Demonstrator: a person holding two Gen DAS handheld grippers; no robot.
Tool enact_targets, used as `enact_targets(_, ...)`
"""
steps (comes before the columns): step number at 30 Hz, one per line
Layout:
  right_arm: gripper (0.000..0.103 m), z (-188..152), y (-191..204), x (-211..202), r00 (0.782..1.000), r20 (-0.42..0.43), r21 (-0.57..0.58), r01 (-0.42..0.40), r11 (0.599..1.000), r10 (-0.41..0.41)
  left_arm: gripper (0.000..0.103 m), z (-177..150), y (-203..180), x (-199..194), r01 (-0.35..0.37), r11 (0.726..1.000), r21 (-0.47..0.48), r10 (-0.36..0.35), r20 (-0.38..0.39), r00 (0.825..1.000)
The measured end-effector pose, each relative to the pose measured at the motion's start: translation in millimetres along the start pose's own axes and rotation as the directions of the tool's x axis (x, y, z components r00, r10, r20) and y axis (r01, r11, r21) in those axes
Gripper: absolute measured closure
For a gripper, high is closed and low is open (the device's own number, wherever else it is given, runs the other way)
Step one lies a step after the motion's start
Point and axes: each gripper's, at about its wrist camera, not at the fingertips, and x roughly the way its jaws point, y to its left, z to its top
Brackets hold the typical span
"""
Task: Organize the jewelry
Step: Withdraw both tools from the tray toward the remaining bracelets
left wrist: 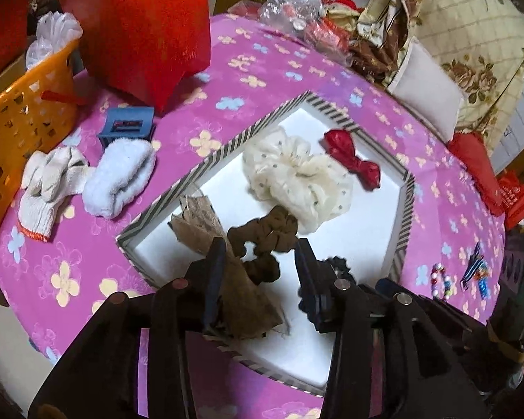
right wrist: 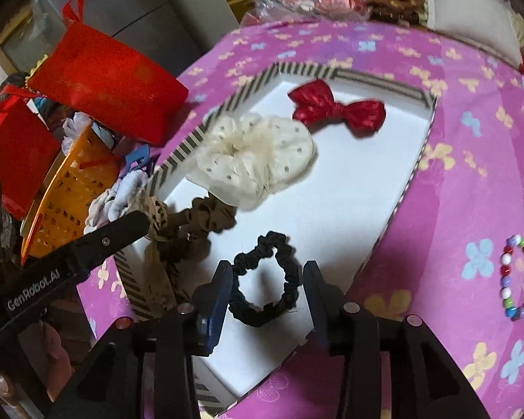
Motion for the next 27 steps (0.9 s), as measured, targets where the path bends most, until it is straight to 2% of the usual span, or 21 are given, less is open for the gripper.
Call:
enact_targets(6,0.063,-20,-13,-37,0.997,0.067,0.021,0.046,0.999,-0.047,0.06,0,-9,-8,-0.052,0.998,0.023,0.05,0.059,0.997)
enact_targets(11,0.063,-55,-45,-69,0.987,0.097,0.041,0.128,0.991,-0.131,0.06,-5,-21,-8,-0.053,0.997,0.058,0.049,0.068,0.996)
enact_targets(15,0.063,-83,-81,-93,0.974,0.102,0.101,0.189,0.977,-0.2,0.06,-11,-38,-13,-0.031,0.996,0.089,0.024,0.085,0.996)
enact_targets(21,0.063,-123,-153,-125,0.954,0.087,0.268,0.255,0.929,-0.287,0.06,-30,-87,-20,0.002,0.98,0.199,-0.026,0.116,0.993)
enact_targets(27,0.063,-146,-210,-159,0.927,0.1,0.392,0.298,0.871,-0.362,0.059,-56,-134,-8,0.047,0.947,0.317,-0.068,0.055,0.996)
